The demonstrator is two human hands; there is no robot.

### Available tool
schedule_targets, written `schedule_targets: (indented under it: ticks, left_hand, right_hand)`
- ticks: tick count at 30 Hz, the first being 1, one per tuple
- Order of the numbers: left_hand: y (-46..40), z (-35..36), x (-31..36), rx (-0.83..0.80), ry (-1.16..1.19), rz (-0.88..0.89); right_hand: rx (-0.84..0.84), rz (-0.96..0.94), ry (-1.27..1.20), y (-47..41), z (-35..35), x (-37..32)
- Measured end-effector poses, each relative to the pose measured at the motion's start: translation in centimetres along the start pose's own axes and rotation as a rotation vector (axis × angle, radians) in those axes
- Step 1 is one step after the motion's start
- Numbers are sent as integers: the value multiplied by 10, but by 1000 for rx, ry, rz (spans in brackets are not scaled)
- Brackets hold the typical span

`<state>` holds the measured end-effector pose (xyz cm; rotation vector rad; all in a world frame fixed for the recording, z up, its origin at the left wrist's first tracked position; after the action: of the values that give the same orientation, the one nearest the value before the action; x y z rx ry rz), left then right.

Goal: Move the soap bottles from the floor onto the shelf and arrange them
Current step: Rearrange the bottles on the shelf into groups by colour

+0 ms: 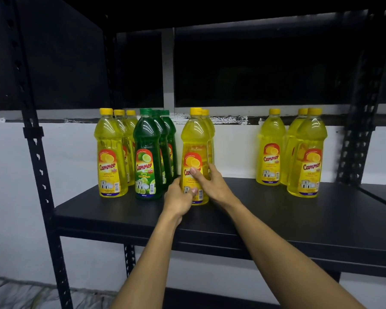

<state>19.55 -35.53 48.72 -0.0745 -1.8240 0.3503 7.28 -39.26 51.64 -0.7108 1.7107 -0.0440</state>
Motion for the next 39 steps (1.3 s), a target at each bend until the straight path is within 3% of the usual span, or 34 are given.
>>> schedule_targets:
  ticks: [8,14,18,21,25,27,29,34,36,39]
  left_hand:
    - [10,1,10,-34,-34,-9]
    - [11,2,11,-59,-40,-30]
    - [9,2,10,-69,-45,-37]
    - [8,1,9,-63,-47,-39]
    - [7,2,7,-52,-39,-42]
    - [6,1,9,-30,-8,-36]
    - [12,0,13,47,7,-25]
    - [41,-11,35,433,18,68]
    - [47,-10,40,422,71,145]
    - [47,6,47,212,-79,248]
  right_hand:
    - [-33,91,116,23,0,1]
    - [-14,151,531,43,-39,7]
    - [161,170,834,63,-103,10]
    - [417,124,996,84,-160,1]
    - [816,197,939,111,-217,-2]
    - [896,265,843,115,-231,3]
    - [881,327,717,113,-239,13]
    - [785,397,370,103,-249,39]
    - [775,390,342,100,-254,43]
    - [782,417,395,99,-258,43]
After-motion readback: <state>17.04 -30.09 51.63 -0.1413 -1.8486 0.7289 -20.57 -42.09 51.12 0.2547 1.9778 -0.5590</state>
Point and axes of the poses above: each hand's wrist, its own y-axis away from the middle knuckle, its own z-axis out of the palm, x = y × z, the point moved 4 cm from there along -y, towards the middle knuckle, and after that the axes turned 10 degrees about -x, right-handed, at the moved point
